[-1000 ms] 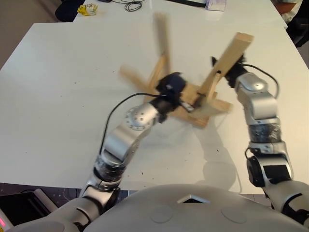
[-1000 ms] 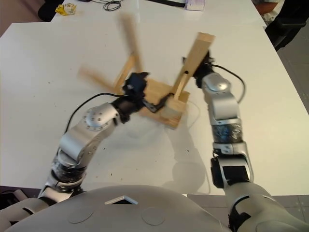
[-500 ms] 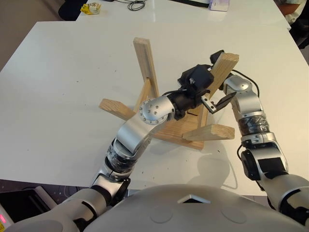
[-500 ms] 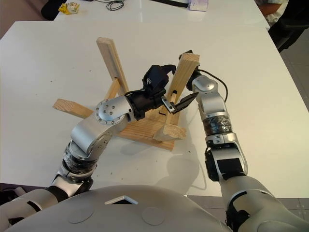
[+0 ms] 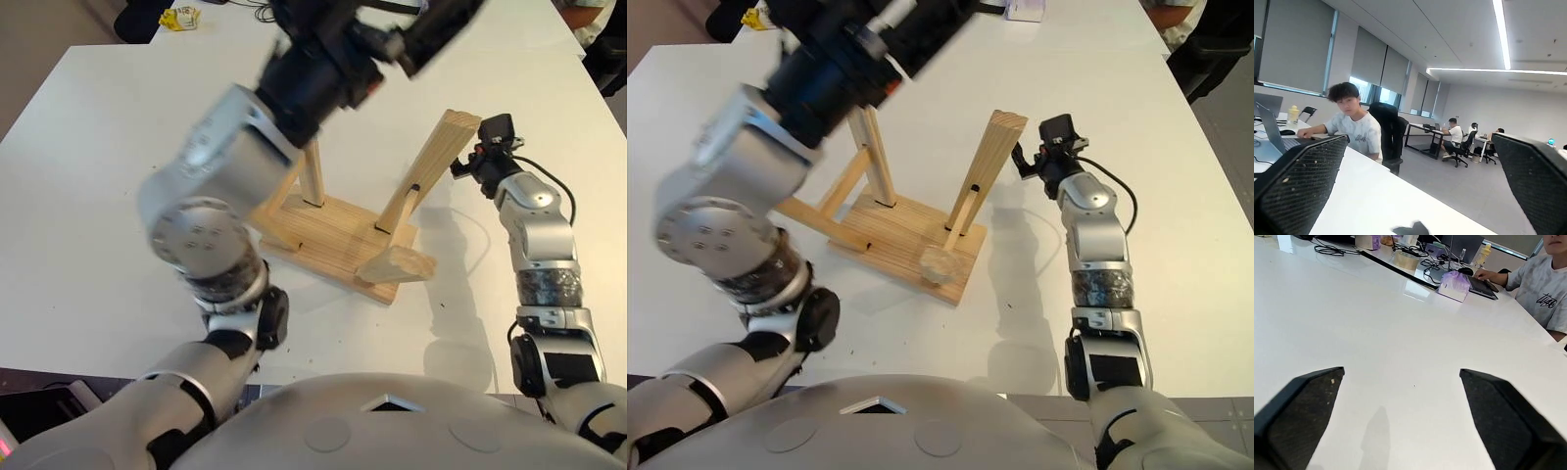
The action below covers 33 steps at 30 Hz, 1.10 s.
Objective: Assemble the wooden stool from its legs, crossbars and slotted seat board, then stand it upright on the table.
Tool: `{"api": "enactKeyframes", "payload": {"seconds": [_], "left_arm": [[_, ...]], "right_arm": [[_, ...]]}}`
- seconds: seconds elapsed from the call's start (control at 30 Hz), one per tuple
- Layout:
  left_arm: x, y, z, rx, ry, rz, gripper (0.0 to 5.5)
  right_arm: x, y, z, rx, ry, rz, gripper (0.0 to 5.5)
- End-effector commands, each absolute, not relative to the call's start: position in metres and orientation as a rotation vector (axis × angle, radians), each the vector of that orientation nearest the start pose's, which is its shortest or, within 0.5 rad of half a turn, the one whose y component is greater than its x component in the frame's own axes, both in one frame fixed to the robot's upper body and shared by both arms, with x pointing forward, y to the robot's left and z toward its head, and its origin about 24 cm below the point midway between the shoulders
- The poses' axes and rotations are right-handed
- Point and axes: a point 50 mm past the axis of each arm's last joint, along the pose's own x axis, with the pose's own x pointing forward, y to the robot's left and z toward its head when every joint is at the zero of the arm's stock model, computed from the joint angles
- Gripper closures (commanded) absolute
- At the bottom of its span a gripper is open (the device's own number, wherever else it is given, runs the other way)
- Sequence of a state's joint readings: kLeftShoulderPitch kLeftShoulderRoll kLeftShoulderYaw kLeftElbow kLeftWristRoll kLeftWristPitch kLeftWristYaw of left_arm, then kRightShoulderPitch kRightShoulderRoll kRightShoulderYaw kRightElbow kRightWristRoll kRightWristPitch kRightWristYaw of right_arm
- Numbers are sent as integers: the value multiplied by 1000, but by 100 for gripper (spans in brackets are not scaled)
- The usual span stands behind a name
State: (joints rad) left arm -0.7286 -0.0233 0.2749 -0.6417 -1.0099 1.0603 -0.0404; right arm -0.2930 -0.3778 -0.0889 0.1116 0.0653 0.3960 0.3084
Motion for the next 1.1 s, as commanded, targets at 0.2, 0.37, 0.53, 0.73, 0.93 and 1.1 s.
{"api": "enactKeyframes", "payload": {"seconds": [0.2, 0.37, 0.53, 0.73, 0.93, 1.1], "left_arm": [[287, 237, 256, -495, -211, -677, 10], [244, 186, 314, -381, -298, -798, 10], [248, 198, 284, -83, -106, -678, 10], [263, 236, 264, -17, -115, -477, 10], [281, 289, 226, 282, -45, -281, 10], [270, 298, 171, 429, 60, -387, 10]], "right_arm": [[284, -224, 88, -143, 244, 297, 97], [273, -229, 91, -155, 273, 380, 97], [247, -251, 100, -142, 355, 523, 97], [238, -284, 124, -179, 412, 604, 97], [216, -275, 128, -200, 474, 819, 97], [197, -263, 140, -216, 514, 1036, 97]]}}
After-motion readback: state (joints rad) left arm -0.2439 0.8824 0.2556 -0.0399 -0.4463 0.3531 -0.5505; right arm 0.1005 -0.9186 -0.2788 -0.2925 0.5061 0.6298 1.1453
